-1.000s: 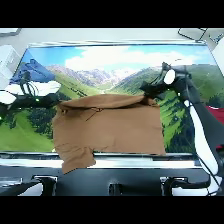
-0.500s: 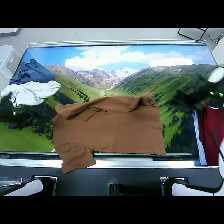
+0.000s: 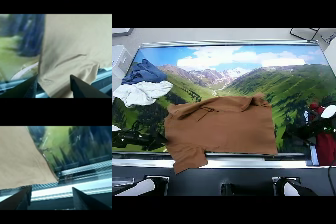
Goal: Fold the clothes and pants, and hang the long-sleeved shirts on hangers.
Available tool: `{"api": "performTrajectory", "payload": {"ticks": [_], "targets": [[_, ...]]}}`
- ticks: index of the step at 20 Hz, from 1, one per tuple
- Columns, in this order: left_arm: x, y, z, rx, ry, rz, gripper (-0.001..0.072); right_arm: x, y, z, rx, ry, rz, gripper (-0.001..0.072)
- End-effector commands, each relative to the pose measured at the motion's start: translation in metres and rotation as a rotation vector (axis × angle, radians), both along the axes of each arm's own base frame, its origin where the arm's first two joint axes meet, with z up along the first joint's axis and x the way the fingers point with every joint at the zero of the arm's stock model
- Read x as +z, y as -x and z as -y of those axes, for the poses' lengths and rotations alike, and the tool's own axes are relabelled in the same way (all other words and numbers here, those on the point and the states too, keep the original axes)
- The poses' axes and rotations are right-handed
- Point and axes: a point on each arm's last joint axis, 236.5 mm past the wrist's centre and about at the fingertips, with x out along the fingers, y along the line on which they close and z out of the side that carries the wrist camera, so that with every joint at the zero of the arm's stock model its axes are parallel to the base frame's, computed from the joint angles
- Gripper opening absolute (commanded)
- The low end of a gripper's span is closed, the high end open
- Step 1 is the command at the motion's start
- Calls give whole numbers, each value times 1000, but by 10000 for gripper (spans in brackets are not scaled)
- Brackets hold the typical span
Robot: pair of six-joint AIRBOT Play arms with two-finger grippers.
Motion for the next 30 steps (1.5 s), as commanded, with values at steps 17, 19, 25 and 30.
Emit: {"api": "performTrajectory", "payload": {"ticks": [17,19,25,30], "targets": [[-31,12,26,-77,-71,-16,22,-18,20,-11,-3,-33,-32,557],[-28,9,25,-79,-73,-7,21,-40,40,-9,0,-10,-83,577],[-16,10,28,-98,-61,8,21,-76,29,-42,-75,-142,-28,599],[-9,7,30,-85,-56,24,21,-80,19,-70,-123,-282,-41,448]]}}
